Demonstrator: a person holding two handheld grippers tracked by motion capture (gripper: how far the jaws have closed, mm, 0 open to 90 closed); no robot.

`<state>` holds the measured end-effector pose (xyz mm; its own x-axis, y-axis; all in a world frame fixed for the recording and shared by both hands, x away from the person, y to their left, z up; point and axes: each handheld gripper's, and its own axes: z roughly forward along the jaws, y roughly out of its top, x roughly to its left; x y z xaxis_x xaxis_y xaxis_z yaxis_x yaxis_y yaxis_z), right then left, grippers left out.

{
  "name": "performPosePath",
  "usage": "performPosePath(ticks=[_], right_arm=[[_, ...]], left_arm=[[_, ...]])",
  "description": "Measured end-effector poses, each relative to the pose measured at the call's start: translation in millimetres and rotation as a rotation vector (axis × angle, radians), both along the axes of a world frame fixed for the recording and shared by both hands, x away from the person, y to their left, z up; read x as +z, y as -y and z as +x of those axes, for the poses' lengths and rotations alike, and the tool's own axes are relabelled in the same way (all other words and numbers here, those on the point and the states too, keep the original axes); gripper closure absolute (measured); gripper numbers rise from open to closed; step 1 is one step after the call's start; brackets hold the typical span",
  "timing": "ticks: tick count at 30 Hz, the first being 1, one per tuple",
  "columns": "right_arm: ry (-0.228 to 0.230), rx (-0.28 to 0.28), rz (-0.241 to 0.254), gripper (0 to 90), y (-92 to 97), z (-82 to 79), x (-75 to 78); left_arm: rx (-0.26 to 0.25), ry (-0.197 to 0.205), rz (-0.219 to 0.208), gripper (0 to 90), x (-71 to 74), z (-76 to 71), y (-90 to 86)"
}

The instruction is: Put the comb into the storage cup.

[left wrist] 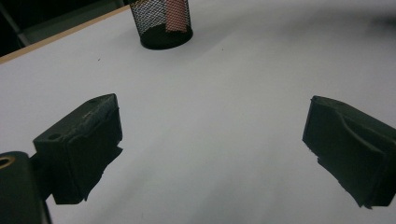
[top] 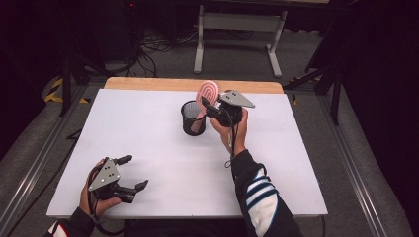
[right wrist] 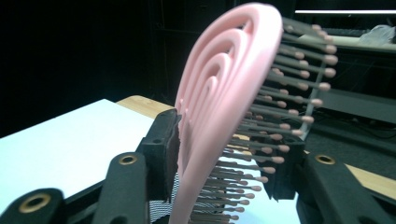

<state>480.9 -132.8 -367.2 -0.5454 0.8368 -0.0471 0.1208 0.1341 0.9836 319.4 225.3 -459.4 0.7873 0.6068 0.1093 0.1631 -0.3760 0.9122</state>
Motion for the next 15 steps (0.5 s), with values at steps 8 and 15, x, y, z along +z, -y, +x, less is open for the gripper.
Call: performPosePath(ticks=[8,15], right_arm=[[0.026,-0.010,-0.005,45.6,3.4,-4.4,7.5],[0.037,-0.016,-0.012,40.0,6.3,-6.0,11.4]], left_arm=[[0.003,-0.001,0.000,5.6,0.3,0.1,-0.5],[0.002,-0.001,0.000,5.6,0.3,0.2,-0.4]])
